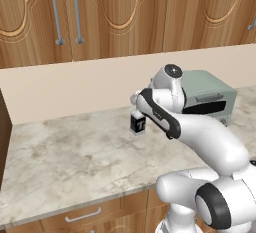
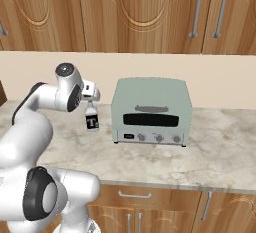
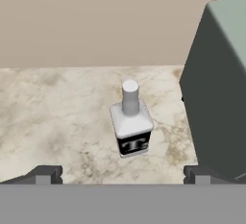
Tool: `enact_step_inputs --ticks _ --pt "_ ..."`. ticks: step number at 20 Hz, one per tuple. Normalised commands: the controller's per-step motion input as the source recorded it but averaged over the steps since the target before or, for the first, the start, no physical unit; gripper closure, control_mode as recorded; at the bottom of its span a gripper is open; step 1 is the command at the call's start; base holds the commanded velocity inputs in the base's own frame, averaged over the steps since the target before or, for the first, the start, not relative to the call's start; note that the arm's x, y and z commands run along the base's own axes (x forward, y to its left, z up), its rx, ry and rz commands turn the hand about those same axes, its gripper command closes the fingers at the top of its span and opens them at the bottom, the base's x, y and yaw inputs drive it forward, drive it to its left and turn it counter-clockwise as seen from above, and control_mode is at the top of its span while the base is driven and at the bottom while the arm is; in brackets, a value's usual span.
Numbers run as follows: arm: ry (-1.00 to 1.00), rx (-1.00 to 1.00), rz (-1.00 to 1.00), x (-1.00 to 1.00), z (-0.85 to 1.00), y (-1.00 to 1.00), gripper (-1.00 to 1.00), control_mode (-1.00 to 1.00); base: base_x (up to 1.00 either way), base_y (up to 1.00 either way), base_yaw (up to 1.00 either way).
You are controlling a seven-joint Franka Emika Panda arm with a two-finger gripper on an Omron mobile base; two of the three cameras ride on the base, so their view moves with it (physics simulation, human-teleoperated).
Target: Move the drinks to the dining counter.
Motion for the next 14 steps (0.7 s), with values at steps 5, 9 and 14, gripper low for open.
enact_step_inputs --ticks 5,9,14 --pt "0.00 0.00 0.00 0.26 -0.04 0.00 -1.00 -1.00 0.00 0.00 0.00" --pt "0.01 0.00 0.00 0.28 -0.12 0.00 -1.00 -1.00 0.00 0.00 0.00" --pt "0.02 0.00 0.00 0.22 -0.15 0.01 -1.00 -1.00 0.00 0.00 0.00"
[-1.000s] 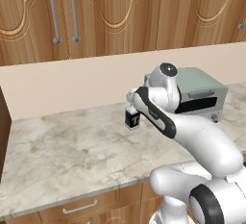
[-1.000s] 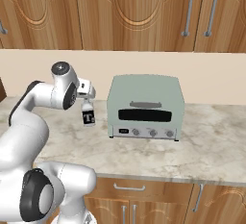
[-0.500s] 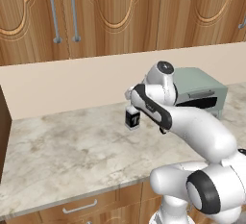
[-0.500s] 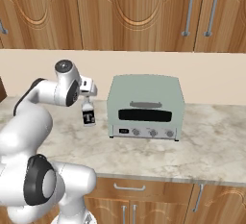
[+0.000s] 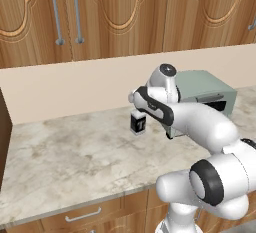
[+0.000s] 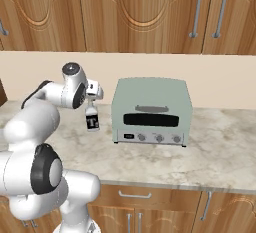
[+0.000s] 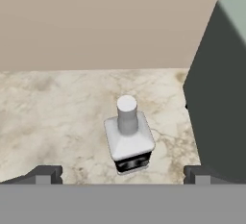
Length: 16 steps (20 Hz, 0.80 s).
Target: Move the drinks to the dining counter.
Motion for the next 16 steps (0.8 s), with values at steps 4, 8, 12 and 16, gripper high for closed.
enact_step_inputs --ticks 4,8,12,16 --pt "0.01 0.00 0.00 0.19 -0.12 0.00 -1.00 -1.00 0.00 0.00 0.00" --pt "0.01 0.00 0.00 0.21 -0.14 0.03 -1.00 -1.00 0.00 0.00 0.00" --pt "0.02 0.00 0.00 0.23 -0.18 0.05 -1.00 -1.00 0.00 0.00 0.00" --pt "0.00 0.00 0.00 0.21 -0.10 0.04 -1.00 -1.00 0.00 0.00 0.00"
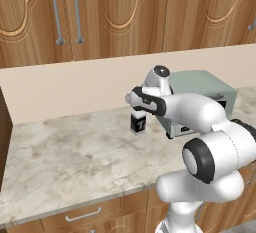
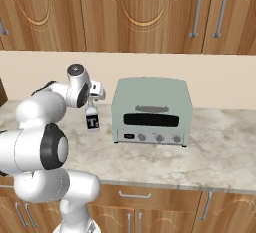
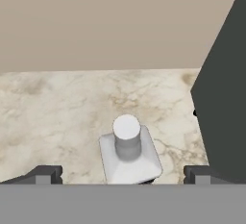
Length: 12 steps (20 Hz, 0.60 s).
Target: Move the drinks to the dining counter.
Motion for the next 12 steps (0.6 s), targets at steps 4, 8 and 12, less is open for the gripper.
enact_step_inputs --ticks 4,8,12 --pt "0.00 0.00 0.00 0.25 -0.06 0.01 -1.00 -1.00 0.00 0.00 0.00" --pt "0.00 0.00 0.00 0.25 -0.08 0.02 -1.00 -1.00 0.00 0.00 0.00" --pt "0.00 0.00 0.00 0.24 -0.14 0.04 -1.00 -1.00 0.00 0.00 0.00"
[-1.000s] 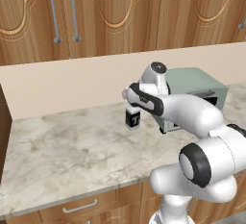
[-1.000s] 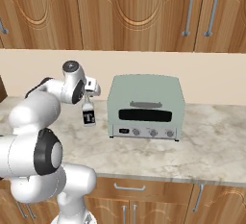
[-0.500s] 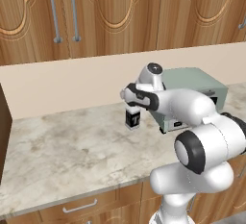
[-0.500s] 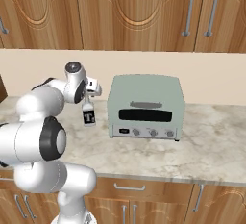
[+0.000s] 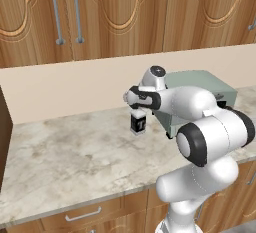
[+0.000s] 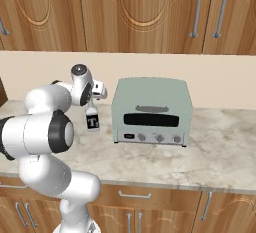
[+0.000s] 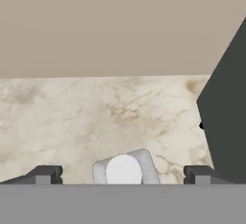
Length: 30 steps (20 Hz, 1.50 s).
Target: Move the drinks to the dining counter.
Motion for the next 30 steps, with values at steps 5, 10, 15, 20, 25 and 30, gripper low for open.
enact_step_inputs --ticks 5,10,15,20,25,30 --pt "0.01 0.00 0.00 0.19 -0.16 0.04 -1.00 -1.00 0.00 0.00 0.00" --pt "0.00 0.00 0.00 0.12 -0.06 0.00 -1.00 -1.00 0.00 0.00 0.00" --pt "0.00 0.00 0.00 0.00 0.00 0.02 1.00 -1.00 0.00 0.00 0.00" --pt "0.00 0.00 0.00 0.00 0.00 0.00 1.00 -1.00 0.00 0.00 0.00" --pt "0.00 0.00 0.00 0.00 -0.03 0.00 1.00 -1.00 0.00 0.00 0.00" --pt "0.00 0.01 0.00 -0.18 0.06 0.00 1.00 -1.00 0.00 0.00 0.00"
